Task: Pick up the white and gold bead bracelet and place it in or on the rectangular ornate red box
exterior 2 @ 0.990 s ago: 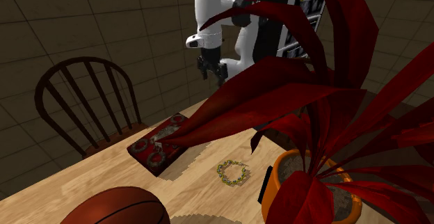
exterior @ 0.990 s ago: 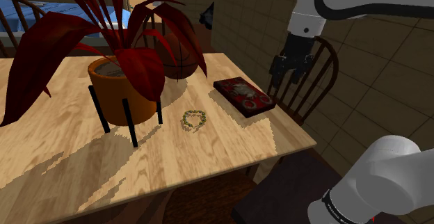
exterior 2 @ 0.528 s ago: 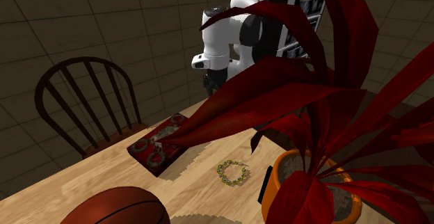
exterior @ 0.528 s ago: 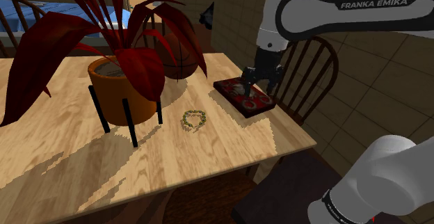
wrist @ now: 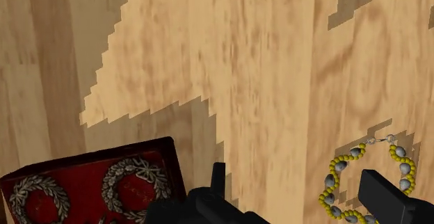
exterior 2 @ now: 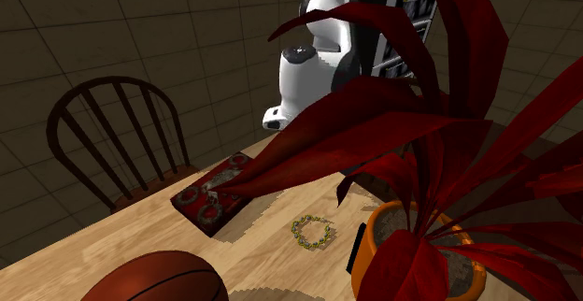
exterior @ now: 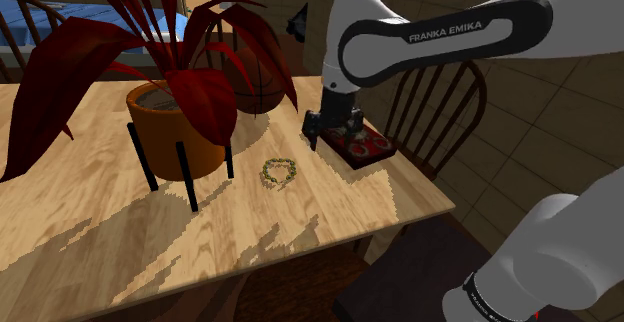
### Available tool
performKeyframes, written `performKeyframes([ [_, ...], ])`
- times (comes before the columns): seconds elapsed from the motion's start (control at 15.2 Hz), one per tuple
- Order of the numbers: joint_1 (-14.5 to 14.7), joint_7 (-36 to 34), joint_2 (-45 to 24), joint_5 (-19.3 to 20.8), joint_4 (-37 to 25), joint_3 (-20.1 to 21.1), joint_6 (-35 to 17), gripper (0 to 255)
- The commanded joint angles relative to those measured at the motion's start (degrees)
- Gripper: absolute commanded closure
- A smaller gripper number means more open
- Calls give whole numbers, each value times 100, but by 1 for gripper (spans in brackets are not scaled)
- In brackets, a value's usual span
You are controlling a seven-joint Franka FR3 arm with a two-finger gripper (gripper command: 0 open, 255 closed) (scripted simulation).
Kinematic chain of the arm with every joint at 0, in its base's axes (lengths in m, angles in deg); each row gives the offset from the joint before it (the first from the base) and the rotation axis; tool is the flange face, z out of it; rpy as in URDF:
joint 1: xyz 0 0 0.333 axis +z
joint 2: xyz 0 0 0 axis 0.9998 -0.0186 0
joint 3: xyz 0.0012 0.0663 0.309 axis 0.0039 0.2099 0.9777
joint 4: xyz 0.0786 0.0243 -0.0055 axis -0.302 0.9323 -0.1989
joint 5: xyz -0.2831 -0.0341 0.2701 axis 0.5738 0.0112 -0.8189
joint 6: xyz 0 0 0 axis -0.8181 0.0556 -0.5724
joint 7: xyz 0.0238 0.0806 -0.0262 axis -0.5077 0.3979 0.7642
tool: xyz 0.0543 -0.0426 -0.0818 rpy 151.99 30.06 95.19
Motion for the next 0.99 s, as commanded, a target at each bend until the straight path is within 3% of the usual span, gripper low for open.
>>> performKeyframes([
  [0.0, 3, -253, -394, 85, -207, 98, -202, 0],
  [0.46, 133, -1118, -1780, 528, -1122, 307, -662, 0],
  [0.92, 155, -1181, -2023, 618, -806, 296, -1209, 0],
])
